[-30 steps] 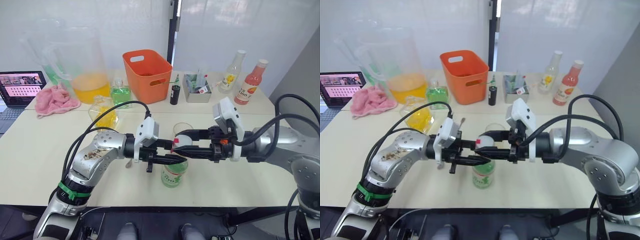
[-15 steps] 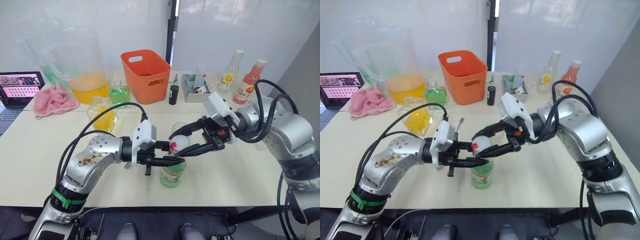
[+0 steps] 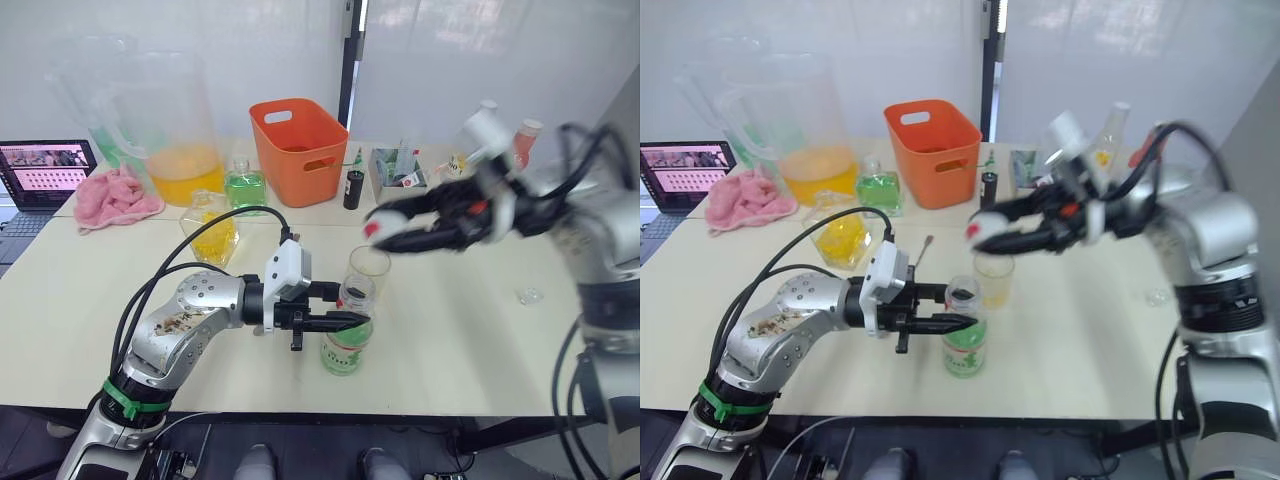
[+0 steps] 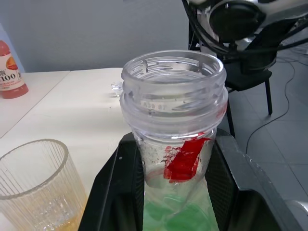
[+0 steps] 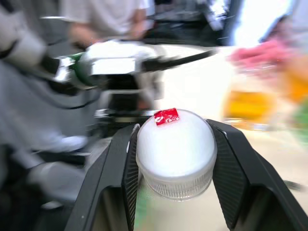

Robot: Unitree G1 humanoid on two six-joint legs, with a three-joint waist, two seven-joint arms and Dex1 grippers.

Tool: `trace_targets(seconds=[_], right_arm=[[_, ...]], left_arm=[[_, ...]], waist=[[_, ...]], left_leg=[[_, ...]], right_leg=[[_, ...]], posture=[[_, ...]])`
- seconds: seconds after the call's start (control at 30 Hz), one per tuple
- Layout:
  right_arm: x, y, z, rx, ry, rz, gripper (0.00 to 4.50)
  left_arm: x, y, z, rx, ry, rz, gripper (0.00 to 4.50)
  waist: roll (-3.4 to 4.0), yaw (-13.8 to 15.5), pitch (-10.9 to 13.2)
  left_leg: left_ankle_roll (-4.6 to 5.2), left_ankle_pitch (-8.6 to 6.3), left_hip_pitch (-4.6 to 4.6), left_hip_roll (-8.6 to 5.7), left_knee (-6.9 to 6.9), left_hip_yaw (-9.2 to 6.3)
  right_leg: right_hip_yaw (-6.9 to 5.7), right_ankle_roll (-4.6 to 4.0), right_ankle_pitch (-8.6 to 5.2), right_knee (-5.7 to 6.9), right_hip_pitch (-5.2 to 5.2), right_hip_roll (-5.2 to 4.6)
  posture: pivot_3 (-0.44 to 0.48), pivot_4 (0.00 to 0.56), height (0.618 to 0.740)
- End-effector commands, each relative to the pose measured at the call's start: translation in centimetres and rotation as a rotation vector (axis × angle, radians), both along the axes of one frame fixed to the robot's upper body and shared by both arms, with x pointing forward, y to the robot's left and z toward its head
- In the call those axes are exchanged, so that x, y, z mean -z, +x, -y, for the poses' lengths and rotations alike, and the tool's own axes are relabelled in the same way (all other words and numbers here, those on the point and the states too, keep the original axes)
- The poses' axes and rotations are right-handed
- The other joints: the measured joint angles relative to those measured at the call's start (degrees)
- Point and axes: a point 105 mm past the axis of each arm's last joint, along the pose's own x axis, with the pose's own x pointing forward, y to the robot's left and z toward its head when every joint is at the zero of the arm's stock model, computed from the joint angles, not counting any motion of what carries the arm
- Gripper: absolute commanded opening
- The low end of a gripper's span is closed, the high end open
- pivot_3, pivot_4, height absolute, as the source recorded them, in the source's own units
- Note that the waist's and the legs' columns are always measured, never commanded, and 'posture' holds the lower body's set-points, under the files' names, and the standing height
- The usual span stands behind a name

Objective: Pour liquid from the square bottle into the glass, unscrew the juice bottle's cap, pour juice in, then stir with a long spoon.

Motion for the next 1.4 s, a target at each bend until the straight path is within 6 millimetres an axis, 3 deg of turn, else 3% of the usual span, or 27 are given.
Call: trace_targets(seconds=[0.03,0.23,0.3,0.37,0.5,0.77,1.03,1.3,1.37,1.4], right_arm=[[-0.6,1.4,3.3,0.158,0.064,0.027,1.60],[1.1,3.5,9.2,0.452,0.101,0.028,1.60],[3.0,4.9,12.0,0.625,0.101,0.031,1.60],[4.3,5.8,13.6,0.744,0.109,0.023,1.60],[7.8,7.5,15.5,0.952,0.138,-0.016,1.60],[13.7,9.9,16.3,1.216,0.121,-0.090,1.60],[17.0,10.7,17.0,1.353,0.089,-0.171,1.60],[18.7,10.8,17.2,1.396,0.102,-0.231,1.60],[18.6,10.8,17.2,1.395,0.110,-0.234,2.65],[18.5,10.8,17.2,1.394,0.113,-0.232,2.93]], left_arm=[[1.2,0.1,-0.1,-0.001,0.053,-0.033,1.23],[1.2,0.2,0.1,0.005,0.050,-0.035,1.23],[1.2,0.1,0.2,0.008,0.047,-0.030,1.23],[1.1,0.1,0.3,0.009,0.043,-0.024,1.23],[1.1,0.1,0.4,0.005,0.039,-0.022,1.23],[1.0,0.1,0.4,-0.011,0.032,-0.022,1.23],[0.9,0.2,0.2,-0.029,0.026,-0.020,1.23],[1.0,0.4,0.1,-0.042,0.025,-0.014,1.23],[1.0,0.4,0.1,-0.042,0.025,-0.014,1.23],[1.0,0.4,0.0,-0.042,0.026,-0.014,1.23]], waist=[[0.00,-0.14,0.00],[0.03,-0.18,-0.01],[0.03,-0.18,-0.01],[0.03,-0.13,-0.01],[0.08,-0.40,-0.04],[0.13,-0.36,-0.06],[0.13,-0.45,-0.06],[0.14,-0.47,-0.07],[0.15,-0.49,-0.07],[0.15,-0.51,-0.07]], left_leg=[[0.00,0.00,0.00,0.00,0.00,0.00],[0.01,0.01,0.01,-0.01,0.00,0.00],[0.01,0.01,0.01,-0.02,0.00,0.01],[0.01,0.01,0.03,-0.01,0.01,0.01],[0.01,0.01,0.03,-0.02,0.02,0.01],[-0.02,0.04,0.05,-0.05,0.03,0.01],[-0.01,0.04,0.05,-0.05,0.02,0.01],[-0.01,0.04,0.06,-0.05,0.03,0.00],[-0.01,0.04,0.06,-0.05,0.03,0.00],[-0.01,0.04,0.06,-0.05,0.03,0.00]], right_leg=[[0.00,0.01,0.00,0.01,0.00,0.00],[0.02,0.11,0.03,0.02,0.01,0.00],[0.03,0.17,0.07,0.02,0.00,-0.01],[0.02,0.25,0.04,0.02,0.03,0.00],[0.04,0.26,0.06,0.04,0.02,0.00],[0.06,0.35,0.11,0.03,0.06,-0.01],[0.06,0.33,0.13,0.02,0.09,-0.01],[0.06,0.34,0.14,0.02,0.11,-0.01],[0.06,0.35,0.14,0.02,0.11,-0.01],[0.06,0.35,0.14,0.02,0.11,0.00]], posture=[[0.000,0.150,0.738],[0.000,0.150,0.738],[0.000,0.150,0.738],[0.000,0.150,0.738],[0.000,0.150,0.738],[0.000,0.150,0.738],[0.000,0.150,0.738],[0.000,0.150,0.738],[0.000,0.150,0.738],[0.000,0.150,0.738]])
